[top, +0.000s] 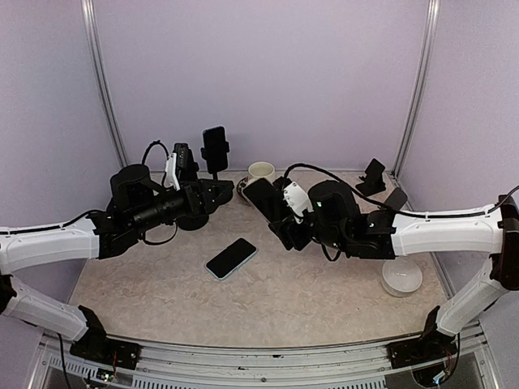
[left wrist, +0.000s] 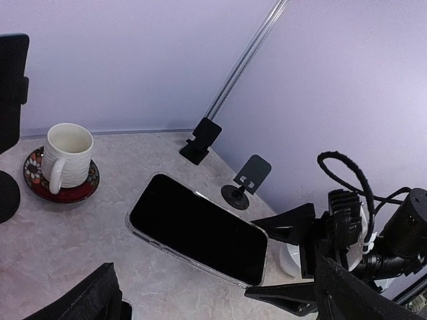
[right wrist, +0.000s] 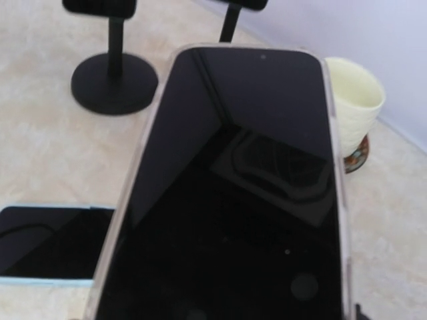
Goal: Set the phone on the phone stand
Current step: Pass from the right arm to the left
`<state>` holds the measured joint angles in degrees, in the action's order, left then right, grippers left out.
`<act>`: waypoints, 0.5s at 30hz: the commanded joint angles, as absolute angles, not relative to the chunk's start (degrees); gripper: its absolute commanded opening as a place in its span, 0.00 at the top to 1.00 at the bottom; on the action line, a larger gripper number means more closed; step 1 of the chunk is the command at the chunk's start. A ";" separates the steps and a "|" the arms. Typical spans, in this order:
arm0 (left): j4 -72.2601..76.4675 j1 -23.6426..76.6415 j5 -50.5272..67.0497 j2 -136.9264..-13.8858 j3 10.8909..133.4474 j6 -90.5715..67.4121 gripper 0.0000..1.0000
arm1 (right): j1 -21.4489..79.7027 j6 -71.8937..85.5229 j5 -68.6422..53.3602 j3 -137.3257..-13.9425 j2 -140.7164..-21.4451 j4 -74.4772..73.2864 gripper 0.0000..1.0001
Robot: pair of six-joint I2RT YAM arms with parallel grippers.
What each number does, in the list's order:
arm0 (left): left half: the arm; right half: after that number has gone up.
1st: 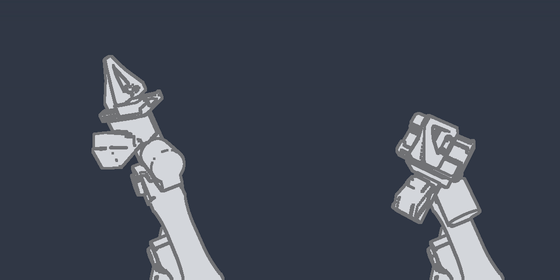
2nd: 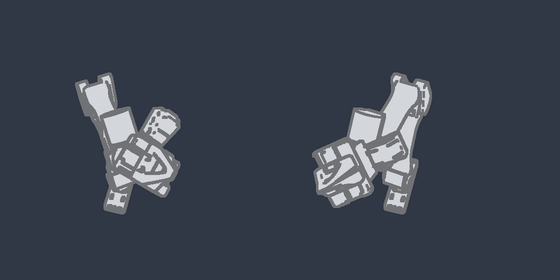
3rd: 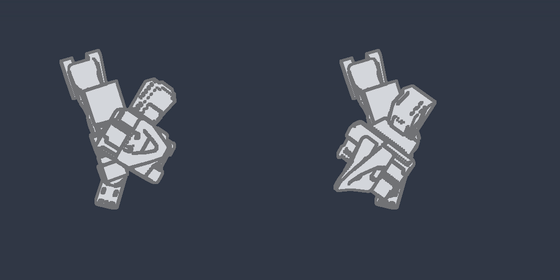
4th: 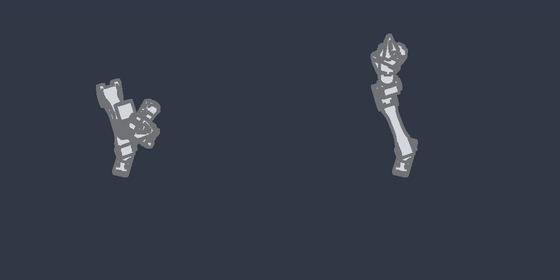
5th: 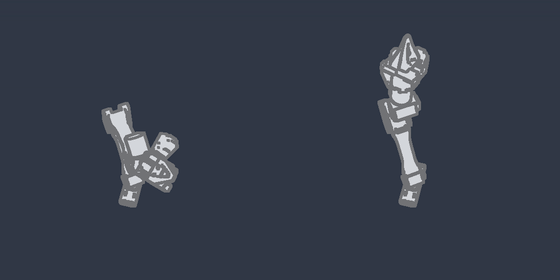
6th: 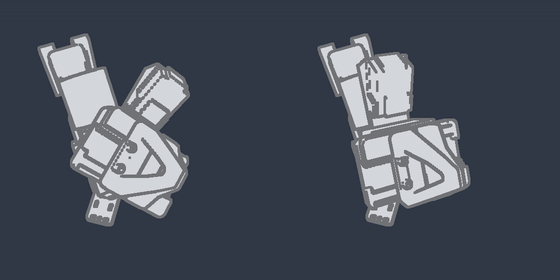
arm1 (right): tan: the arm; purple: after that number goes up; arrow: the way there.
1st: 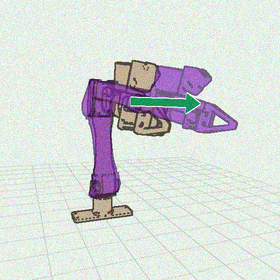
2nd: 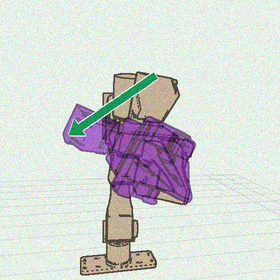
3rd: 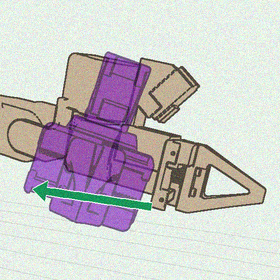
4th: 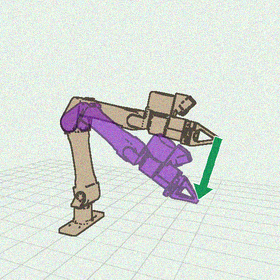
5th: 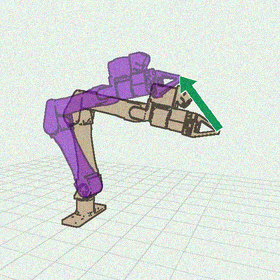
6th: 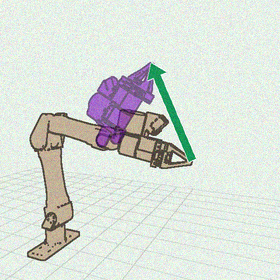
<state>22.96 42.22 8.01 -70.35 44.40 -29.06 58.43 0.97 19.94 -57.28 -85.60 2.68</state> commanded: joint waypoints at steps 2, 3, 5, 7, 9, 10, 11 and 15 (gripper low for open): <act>29.85 42.71 11.38 -74.44 43.65 -32.35 0.02 | 58.36 0.77 22.96 -56.10 -81.27 8.17 0.72; 30.71 42.74 12.10 -75.42 43.91 -33.09 0.02 | 58.36 1.02 23.08 -56.00 -80.84 8.24 0.72; 32.94 42.80 13.96 -77.47 44.55 -35.08 0.03 | 58.36 1.29 22.89 -55.75 -80.02 8.40 0.73; 35.62 42.93 16.05 -79.79 44.92 -37.33 0.03 | 58.36 1.32 23.00 -55.56 -79.37 8.77 0.74; 37.68 43.18 17.28 -81.54 45.26 -38.94 0.04 | 58.36 1.23 23.47 -55.27 -79.13 9.17 0.76; 38.62 43.34 17.68 -82.31 45.53 -39.61 0.04 | 58.37 1.15 23.54 -55.22 -79.04 9.38 0.77; 39.43 43.52 18.05 -83.13 45.71 -40.43 0.04 | 58.36 1.19 23.64 -55.26 -79.02 9.44 0.79; 42.68 44.25 20.09 -85.86 46.41 -43.37 0.04 | 58.51 1.08 23.82 -55.22 -78.69 9.48 0.82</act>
